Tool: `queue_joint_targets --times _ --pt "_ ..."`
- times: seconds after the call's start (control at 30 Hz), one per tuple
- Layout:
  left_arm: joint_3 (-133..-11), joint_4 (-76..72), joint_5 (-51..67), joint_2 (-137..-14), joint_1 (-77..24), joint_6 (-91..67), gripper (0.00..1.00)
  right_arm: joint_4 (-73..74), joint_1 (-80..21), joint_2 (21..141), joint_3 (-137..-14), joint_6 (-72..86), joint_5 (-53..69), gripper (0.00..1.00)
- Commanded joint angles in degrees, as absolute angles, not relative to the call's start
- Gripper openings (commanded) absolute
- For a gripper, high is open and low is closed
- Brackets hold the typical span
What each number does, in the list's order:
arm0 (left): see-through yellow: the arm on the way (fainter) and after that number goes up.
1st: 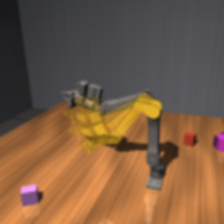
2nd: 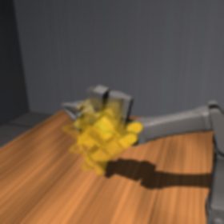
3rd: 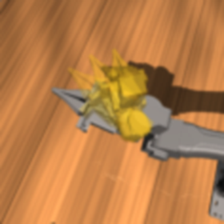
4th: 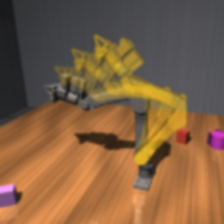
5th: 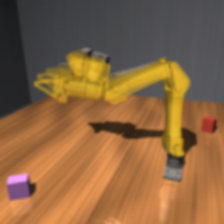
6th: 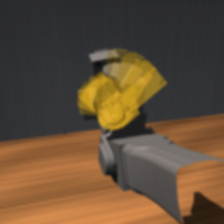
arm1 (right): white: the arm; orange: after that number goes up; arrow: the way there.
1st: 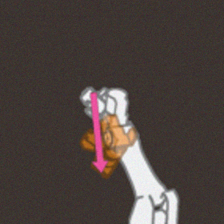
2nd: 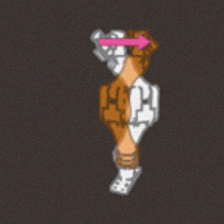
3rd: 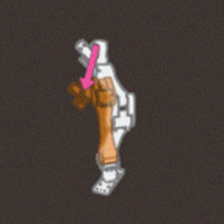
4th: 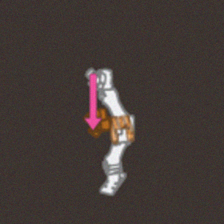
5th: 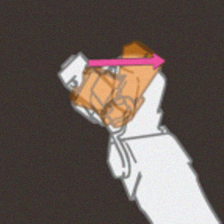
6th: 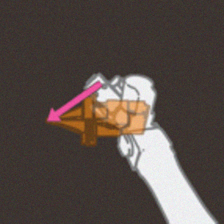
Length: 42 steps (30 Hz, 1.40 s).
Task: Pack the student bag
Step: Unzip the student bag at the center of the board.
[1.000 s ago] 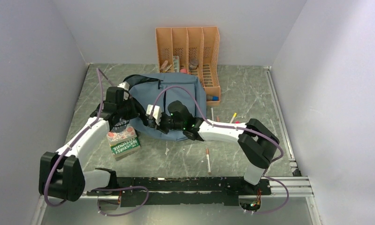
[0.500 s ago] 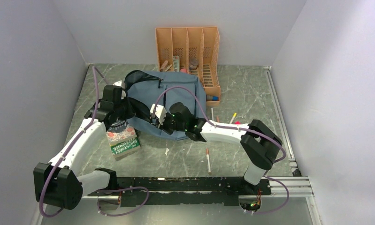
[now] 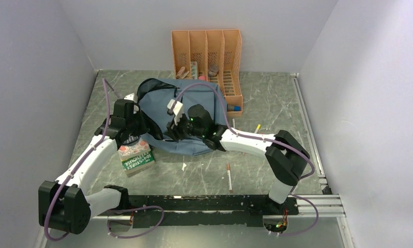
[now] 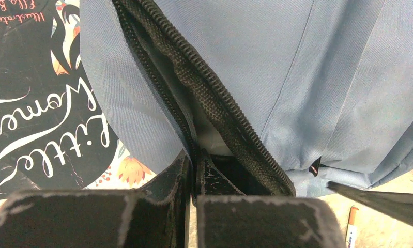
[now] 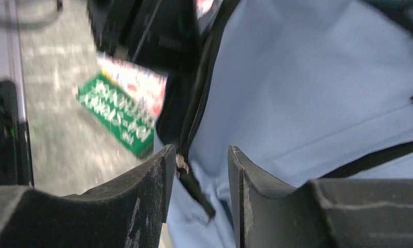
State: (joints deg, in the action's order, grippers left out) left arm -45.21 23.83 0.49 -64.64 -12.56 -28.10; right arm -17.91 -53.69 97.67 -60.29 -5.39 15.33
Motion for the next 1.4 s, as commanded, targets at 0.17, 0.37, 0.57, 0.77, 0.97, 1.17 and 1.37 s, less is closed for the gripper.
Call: queue_joint_targets --times 0.17,0.37,0.57,0.77,0.97,1.17,1.37 --pt "-42.28 21.03 1.66 -62.53 -12.3 -29.93 0.05 -19.85 -53.59 103.05 -70.14 6.4 13.34 0.52" --pt "-41.66 20.04 3.15 -62.66 -12.3 -30.24 0.05 -18.74 -54.16 107.15 -73.63 8.4 12.32 0.56" --pt "-41.75 20.21 3.15 -62.4 -12.28 -29.94 0.05 -16.98 -55.52 110.91 -77.49 7.82 11.62 0.57" --pt "-41.62 19.99 3.48 -62.36 -12.26 -30.1 0.05 -14.97 -57.22 113.3 -79.88 5.5 7.43 0.57" --pt "-42.01 20.21 2.81 -62.62 -12.3 -30.08 0.05 -15.37 -58.84 111.45 -77.32 2.13 9.13 0.61" --pt "-42.16 20.46 2.64 -62.75 -12.3 -30.32 0.05 -14.25 -60.58 111.46 -75.5 -0.48 6.59 0.61" --pt "-42.54 20.87 2.46 -62.75 -12.3 -30.32 0.05 -14.94 -61.39 112.32 -74.96 -1.79 -4.26 0.4"
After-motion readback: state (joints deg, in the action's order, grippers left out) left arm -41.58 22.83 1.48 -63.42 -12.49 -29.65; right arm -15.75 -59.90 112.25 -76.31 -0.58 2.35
